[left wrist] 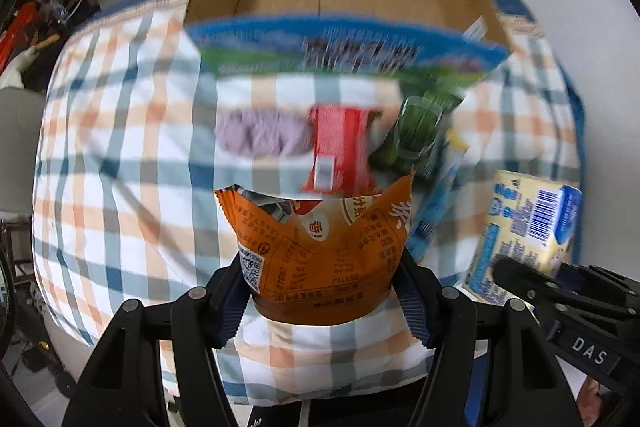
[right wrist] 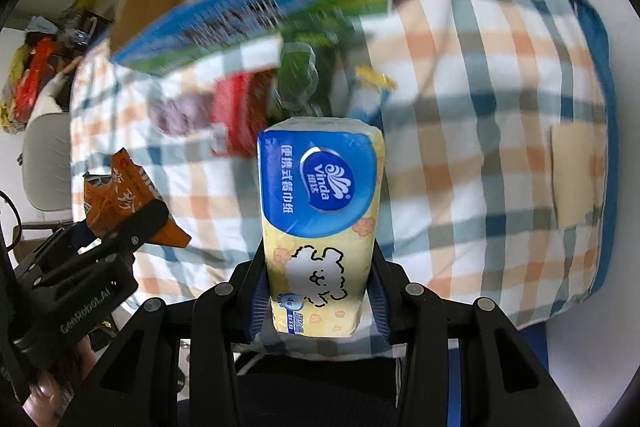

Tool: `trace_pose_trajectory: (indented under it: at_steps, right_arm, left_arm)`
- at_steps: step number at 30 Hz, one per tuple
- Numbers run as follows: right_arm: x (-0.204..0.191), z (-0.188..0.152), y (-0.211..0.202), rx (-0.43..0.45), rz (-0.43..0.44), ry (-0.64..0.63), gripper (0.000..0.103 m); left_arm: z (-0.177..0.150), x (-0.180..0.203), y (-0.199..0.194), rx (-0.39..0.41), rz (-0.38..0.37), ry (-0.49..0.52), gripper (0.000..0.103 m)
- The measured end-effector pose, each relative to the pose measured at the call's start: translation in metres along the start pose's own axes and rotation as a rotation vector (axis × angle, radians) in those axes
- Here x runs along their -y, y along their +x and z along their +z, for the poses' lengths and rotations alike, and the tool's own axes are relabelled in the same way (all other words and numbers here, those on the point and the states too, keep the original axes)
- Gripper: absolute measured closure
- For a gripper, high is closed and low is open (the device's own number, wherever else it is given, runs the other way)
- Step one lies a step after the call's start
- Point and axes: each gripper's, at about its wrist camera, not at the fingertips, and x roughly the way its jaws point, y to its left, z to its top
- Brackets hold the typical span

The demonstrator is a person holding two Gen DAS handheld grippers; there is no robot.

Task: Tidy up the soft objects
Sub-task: 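Grasp and carry the orange bag with left tool while right tool carries tissue pack into box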

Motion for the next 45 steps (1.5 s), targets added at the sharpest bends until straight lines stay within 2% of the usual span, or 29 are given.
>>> trace_pose_trajectory:
  at_steps: [5,8,12,17,19,25,30,35,38,40,45]
  right_arm:
    - [-0.012,0.038,-0.045,0.098,0.032,-0.031,0.059]
    - [-0.022,0.070,-0.068,0.154,0.037,-0.060,0.058]
    - [-0.037,0.127,-0.084,0.210,0.002,-0.112,0.059]
    - [-0.046,0.211,-0.063,0.199,-0.045,-0.144,0.058]
    - [-0.048,0.238,-0.048,0.184,-0.066,-0.154,0.058]
    - [-0.045,0.313,0.004,0.126,-0.116,-0.164,0.058]
    - [-0.043,0.345,0.027,0.102,-0.117,-0.171,0.058]
    - [-0.047,0.373,0.045,0.074,-0.155,-0.208,0.056]
    - [-0.050,0.377,0.042,0.088,-0.176,-0.230,0.051]
    - [-0.051,0.381,0.040,0.094,-0.175,-0.228,0.041]
    - [-0.052,0.379,0.032,0.101,-0.173,-0.217,0.035]
  left_arm:
    - [0.036,0.010,-0.037,0.068,-0.047,0.001,0.040]
    - [0.073,0.010,-0.055,0.097,-0.078,-0.004,0.040]
    - [0.131,0.008,-0.057,0.103,-0.121,-0.022,0.040]
    - [0.211,0.002,-0.023,0.035,-0.176,-0.057,0.040]
    - [0.236,0.003,-0.005,0.010,-0.176,-0.063,0.040]
    - [0.293,0.004,0.050,-0.077,-0.171,-0.068,0.040]
    - [0.323,0.006,0.085,-0.144,-0.218,-0.073,0.039]
    - [0.342,0.011,0.100,-0.155,-0.226,-0.079,0.036]
    - [0.348,0.015,0.106,-0.174,-0.218,-0.084,0.034]
    - [0.351,0.018,0.107,-0.181,-0.187,-0.072,0.033]
    - [0.346,0.020,0.104,-0.175,-0.159,-0.064,0.026]
